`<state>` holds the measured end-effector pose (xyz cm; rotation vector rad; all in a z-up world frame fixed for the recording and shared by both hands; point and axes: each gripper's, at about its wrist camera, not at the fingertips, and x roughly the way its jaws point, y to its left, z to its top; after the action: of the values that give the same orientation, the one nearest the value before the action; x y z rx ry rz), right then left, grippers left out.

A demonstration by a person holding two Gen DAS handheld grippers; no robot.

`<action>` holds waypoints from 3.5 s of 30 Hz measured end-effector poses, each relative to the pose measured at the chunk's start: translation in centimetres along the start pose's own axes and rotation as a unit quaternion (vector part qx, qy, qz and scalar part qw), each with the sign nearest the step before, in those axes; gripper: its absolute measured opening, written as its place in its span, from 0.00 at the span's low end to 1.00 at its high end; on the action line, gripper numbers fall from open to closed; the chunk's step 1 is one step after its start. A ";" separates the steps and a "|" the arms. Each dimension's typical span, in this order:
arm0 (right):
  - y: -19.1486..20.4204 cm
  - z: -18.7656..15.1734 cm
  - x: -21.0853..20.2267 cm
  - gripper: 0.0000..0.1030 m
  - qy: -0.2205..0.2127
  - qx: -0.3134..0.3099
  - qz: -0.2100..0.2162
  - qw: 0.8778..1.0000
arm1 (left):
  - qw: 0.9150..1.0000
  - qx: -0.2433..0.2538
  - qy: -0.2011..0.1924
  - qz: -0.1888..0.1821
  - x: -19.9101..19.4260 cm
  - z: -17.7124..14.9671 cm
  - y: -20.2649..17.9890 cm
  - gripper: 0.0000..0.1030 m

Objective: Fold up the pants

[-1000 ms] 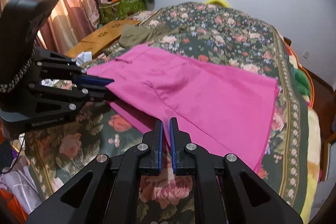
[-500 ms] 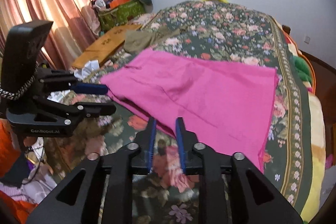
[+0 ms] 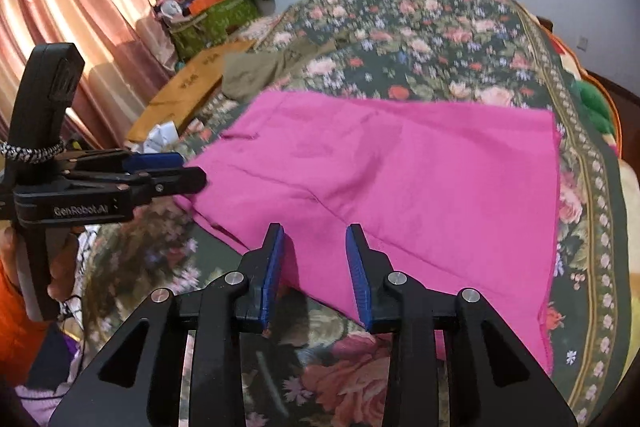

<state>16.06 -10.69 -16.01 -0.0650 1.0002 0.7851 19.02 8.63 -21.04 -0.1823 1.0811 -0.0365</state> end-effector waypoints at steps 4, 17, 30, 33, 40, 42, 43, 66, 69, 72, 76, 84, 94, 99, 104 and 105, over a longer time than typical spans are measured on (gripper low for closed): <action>-0.9 -0.9 -0.1 0.28 0.004 0.003 -0.002 1.000 | 1.000 0.010 0.006 -0.001 0.9 -0.8 0.0 0.54; -6.8 -4.6 -2.8 0.29 0.015 0.080 -0.045 0.996 | 0.999 0.038 -0.016 0.032 0.4 -1.6 -0.9 0.53; -8.3 -6.9 -4.9 0.27 0.009 0.064 -0.107 0.992 | 0.998 0.043 -0.010 0.038 0.1 -2.0 -0.6 0.55; -8.9 -7.1 -5.3 0.27 0.014 0.071 -0.102 0.992 | 0.998 0.045 -0.004 0.034 -0.2 -2.1 -0.5 0.55; -9.7 -6.4 -6.5 0.29 0.021 0.079 -0.108 0.991 | 0.996 0.059 0.000 0.063 -1.4 -2.0 -0.1 0.56; -10.0 -5.6 -7.2 0.29 0.010 0.080 -0.110 0.991 | 0.996 0.053 -0.011 0.065 -2.0 -1.4 0.3 0.56; -10.1 -5.2 -7.5 0.29 0.003 0.081 -0.110 0.991 | 0.997 0.050 -0.014 0.064 -2.2 -1.1 0.5 0.56; -14.9 5.7 -3.8 0.37 -0.042 0.053 -0.144 0.987 | 0.993 0.055 -0.045 0.096 3.1 11.1 1.8 0.70; -15.9 6.8 -2.6 0.37 -0.036 0.057 -0.144 0.987 | 0.993 0.052 -0.035 0.100 4.7 11.9 2.3 0.70; -16.8 7.7 -1.1 0.37 -0.026 0.059 -0.140 0.988 | 0.994 0.046 -0.024 0.099 6.1 12.5 3.0 0.70; -17.9 8.6 0.9 0.37 -0.016 0.062 -0.136 0.989 | 0.994 0.042 -0.012 0.100 7.7 12.8 3.7 0.70; -19.1 8.7 3.9 0.34 0.007 0.056 -0.123 0.991 | 0.995 0.033 0.026 0.085 10.8 11.5 4.5 0.71; -18.8 8.9 4.7 0.09 0.011 0.033 -0.122 0.992 | 0.999 0.012 0.030 0.043 11.0 11.2 5.0 0.56; -18.5 8.9 4.8 0.03 -0.006 0.016 -0.179 0.984 | 0.997 0.042 0.033 0.051 11.1 10.7 3.8 0.43; -18.6 8.7 5.0 0.01 -0.008 0.012 -0.200 0.980 | 0.997 0.044 0.028 0.062 10.9 10.3 3.8 0.43; -18.6 8.8 4.9 0.01 -0.009 0.010 -0.205 0.979 | 0.997 0.042 0.027 0.062 10.9 10.2 3.9 0.43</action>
<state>35.40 -18.08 -20.35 -0.2380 0.9366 0.3967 32.87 12.53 -26.54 -0.0385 1.1401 0.0246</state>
